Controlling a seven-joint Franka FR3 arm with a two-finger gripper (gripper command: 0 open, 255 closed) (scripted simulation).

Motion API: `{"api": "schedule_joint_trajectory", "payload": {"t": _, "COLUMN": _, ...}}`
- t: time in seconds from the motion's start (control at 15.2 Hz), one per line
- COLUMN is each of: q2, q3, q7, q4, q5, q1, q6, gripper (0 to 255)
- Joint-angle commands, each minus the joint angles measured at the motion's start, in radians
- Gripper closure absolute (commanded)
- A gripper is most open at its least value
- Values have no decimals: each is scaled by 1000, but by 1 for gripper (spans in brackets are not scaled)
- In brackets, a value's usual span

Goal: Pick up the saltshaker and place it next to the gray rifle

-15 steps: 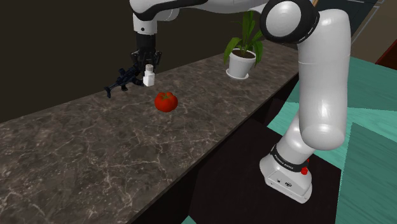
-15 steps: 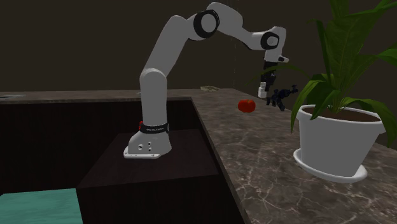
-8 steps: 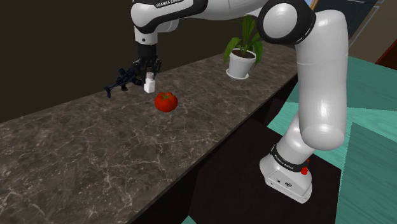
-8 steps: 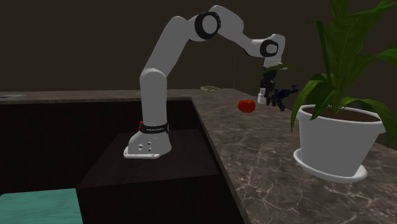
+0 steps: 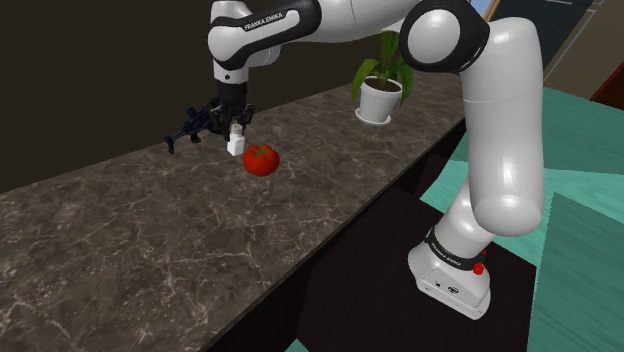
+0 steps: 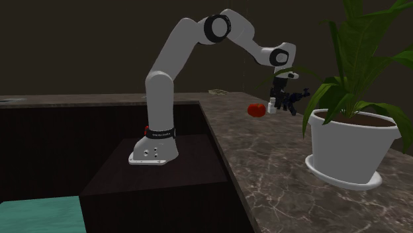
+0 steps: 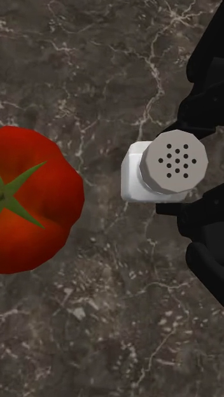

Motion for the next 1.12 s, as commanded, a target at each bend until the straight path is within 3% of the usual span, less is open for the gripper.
{"api": "schedule_joint_trajectory", "payload": {"t": 0.0, "q2": 0, "q3": 0, "q7": 0, "q4": -3, "q5": 0, "q1": 0, "q6": 3, "gripper": 255}}
{"api": "schedule_joint_trajectory", "payload": {"t": 0.26, "q2": 0, "q3": 0, "q7": 0, "q4": -3, "q5": 0, "q1": 0, "q6": 3, "gripper": 255}}
{"api": "schedule_joint_trajectory", "payload": {"t": 0.33, "q2": 0, "q3": 0, "q7": 0, "q4": -3, "q5": 0, "q1": 0, "q6": 3, "gripper": 0}}
{"api": "schedule_joint_trajectory", "payload": {"t": 0.66, "q2": 0, "q3": 0, "q7": 0, "q4": -3, "q5": 0, "q1": 0, "q6": 3, "gripper": 0}}
{"api": "schedule_joint_trajectory", "payload": {"t": 0.92, "q2": -26, "q3": -2, "q7": 2, "q4": 84, "q5": -2, "q1": -8, "q6": -110, "gripper": 0}}
{"api": "schedule_joint_trajectory", "payload": {"t": 1.06, "q2": -26, "q3": -2, "q7": 2, "q4": 84, "q5": -2, "q1": -8, "q6": -110, "gripper": 0}}
